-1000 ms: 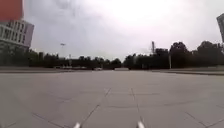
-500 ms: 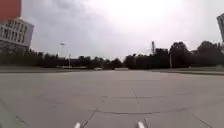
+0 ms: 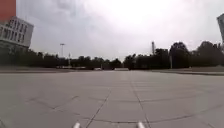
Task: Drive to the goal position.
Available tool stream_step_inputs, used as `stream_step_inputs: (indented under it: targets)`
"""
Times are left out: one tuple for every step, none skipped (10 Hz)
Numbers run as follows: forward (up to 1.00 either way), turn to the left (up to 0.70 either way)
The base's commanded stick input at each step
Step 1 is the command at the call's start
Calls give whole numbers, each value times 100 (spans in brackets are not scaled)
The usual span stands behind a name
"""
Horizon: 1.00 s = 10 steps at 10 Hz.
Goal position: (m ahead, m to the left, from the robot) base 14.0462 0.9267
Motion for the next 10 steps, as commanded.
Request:
stream_step_inputs:
  targets:
    - [50, 0]
    - [50, 0]
    - [50, 0]
    - [50, 0]
    - [50, 0]
    - [50, 0]
    - [50, 0]
    - [50, 0]
    - [50, 0]
    - [50, 0]
